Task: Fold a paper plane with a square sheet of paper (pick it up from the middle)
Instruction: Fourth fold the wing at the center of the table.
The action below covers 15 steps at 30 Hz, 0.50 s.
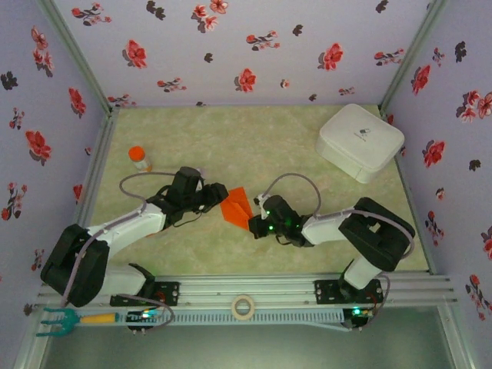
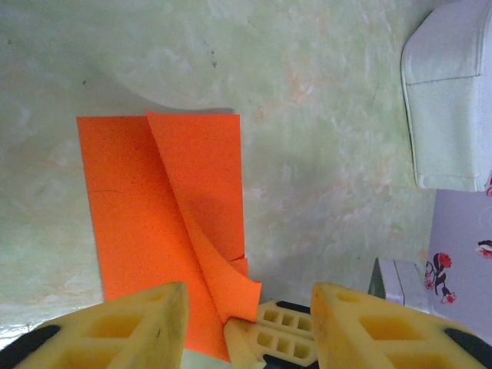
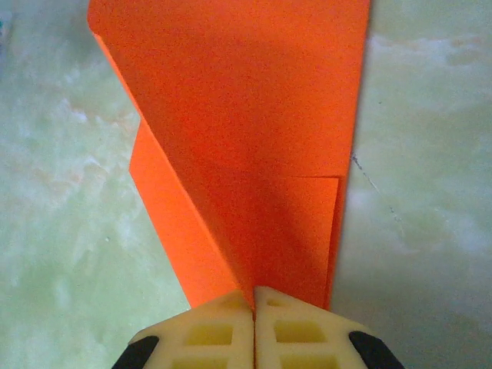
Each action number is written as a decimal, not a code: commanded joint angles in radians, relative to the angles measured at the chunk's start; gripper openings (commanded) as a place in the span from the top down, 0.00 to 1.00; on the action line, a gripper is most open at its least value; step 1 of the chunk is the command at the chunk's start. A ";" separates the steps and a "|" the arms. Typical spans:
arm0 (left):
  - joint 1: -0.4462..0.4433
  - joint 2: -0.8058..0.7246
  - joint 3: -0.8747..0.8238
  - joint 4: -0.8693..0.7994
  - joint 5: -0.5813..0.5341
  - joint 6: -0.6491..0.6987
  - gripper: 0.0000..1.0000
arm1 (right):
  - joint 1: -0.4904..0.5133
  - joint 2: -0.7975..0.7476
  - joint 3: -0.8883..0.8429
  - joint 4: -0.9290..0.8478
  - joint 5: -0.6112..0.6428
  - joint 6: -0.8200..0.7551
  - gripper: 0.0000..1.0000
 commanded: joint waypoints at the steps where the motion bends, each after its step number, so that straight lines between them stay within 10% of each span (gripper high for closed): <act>1: 0.005 0.019 -0.004 0.002 0.006 0.003 0.55 | -0.038 0.045 0.001 0.043 -0.120 0.119 0.92; 15: -0.028 0.210 0.070 0.115 0.128 0.026 0.87 | -0.115 0.074 -0.061 0.226 -0.237 0.325 0.93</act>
